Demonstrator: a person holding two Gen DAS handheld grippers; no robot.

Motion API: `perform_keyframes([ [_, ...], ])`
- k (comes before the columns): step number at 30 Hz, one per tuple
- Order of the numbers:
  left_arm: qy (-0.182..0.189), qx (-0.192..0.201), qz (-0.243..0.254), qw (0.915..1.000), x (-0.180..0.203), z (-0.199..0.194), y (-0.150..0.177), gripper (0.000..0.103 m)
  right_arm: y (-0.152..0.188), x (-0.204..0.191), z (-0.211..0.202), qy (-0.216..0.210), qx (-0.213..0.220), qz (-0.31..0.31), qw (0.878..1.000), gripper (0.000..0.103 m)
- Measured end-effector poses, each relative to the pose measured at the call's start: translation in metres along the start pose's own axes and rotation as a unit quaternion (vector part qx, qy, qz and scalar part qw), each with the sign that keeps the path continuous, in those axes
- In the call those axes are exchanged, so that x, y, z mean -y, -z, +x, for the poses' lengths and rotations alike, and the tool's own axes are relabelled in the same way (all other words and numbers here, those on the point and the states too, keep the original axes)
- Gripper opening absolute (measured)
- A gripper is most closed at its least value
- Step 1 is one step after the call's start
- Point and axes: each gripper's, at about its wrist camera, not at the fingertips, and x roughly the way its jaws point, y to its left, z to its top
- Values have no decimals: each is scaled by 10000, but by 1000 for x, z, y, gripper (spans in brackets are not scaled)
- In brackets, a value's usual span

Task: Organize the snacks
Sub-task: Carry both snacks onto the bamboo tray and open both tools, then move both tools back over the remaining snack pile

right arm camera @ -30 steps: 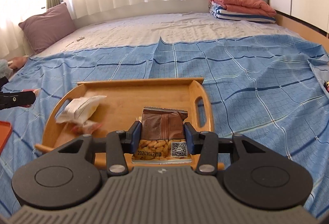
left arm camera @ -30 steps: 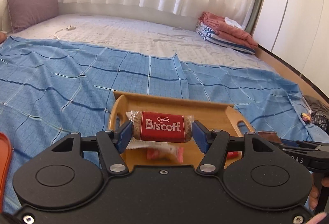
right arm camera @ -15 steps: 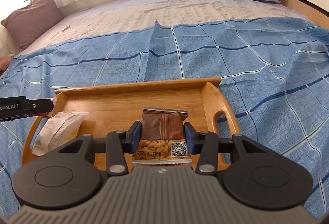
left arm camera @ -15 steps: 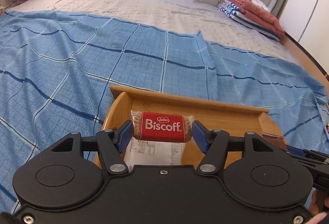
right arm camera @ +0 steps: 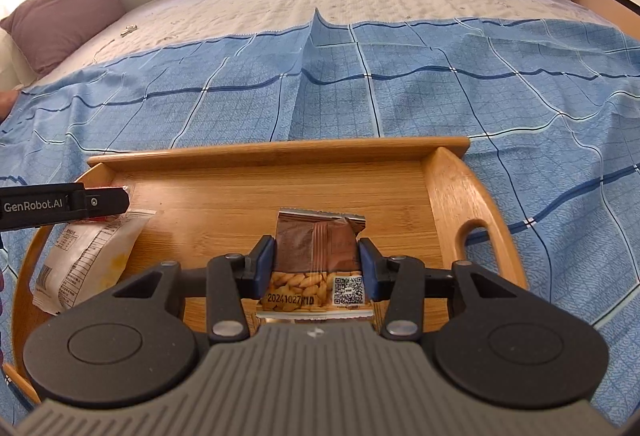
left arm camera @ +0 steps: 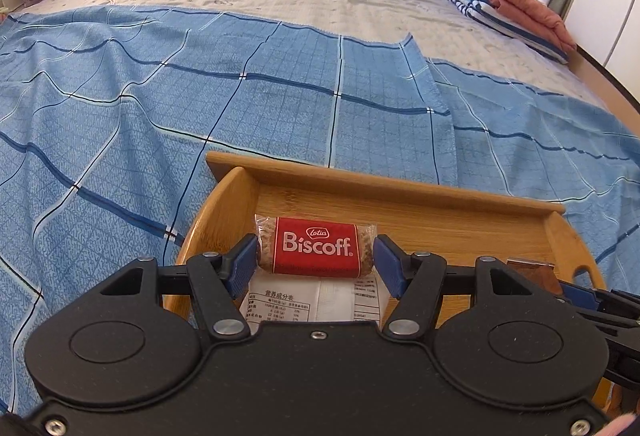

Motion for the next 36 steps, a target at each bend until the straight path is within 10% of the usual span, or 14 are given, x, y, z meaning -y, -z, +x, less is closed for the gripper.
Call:
perform_keyframes([
  [17,-94,95,103,9999,1,4,6,62,5,-8,7,-50,11,-219,9997,52],
  [24,14,183,185,9997,4,-6,9,99,9,-9,-6,-135,317,-236,9991,75],
  [36,45,545,766,9956,9,-63,32,100,22,-12,-62,-163,763,-590,9952,90],
])
